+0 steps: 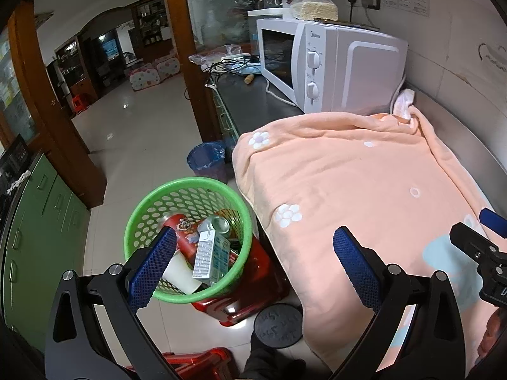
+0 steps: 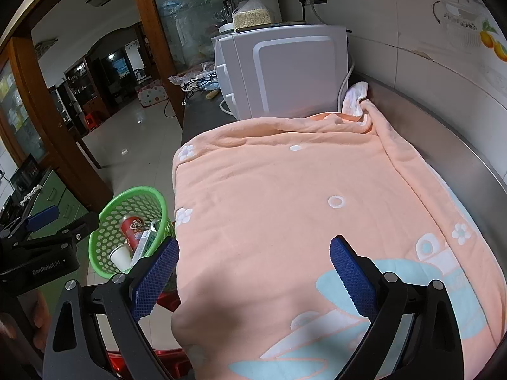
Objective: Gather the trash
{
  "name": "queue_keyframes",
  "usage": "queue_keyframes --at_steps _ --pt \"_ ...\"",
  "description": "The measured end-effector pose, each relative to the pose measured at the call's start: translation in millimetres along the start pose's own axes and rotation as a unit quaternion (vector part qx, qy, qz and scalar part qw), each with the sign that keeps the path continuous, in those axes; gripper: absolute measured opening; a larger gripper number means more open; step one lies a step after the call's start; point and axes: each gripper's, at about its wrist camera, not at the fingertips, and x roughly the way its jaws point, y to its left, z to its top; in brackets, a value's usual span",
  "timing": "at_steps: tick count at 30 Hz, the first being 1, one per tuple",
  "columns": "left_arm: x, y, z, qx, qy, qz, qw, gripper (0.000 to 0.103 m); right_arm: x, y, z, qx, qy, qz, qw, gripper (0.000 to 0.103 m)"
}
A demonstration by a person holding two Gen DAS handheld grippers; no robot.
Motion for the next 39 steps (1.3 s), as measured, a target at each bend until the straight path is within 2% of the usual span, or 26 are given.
queue_keyframes --at_steps 23,39 --pt "1 13 -2 -0.020 0.001 0.022 0.9996 0.098 2 8 1 -0.010 0.002 0.010 1.000 0.093" --pt "0 17 -2 -0.026 0.002 0.025 0.9994 0.098 3 14 2 -0.018 0.002 0.015 1.000 0.093"
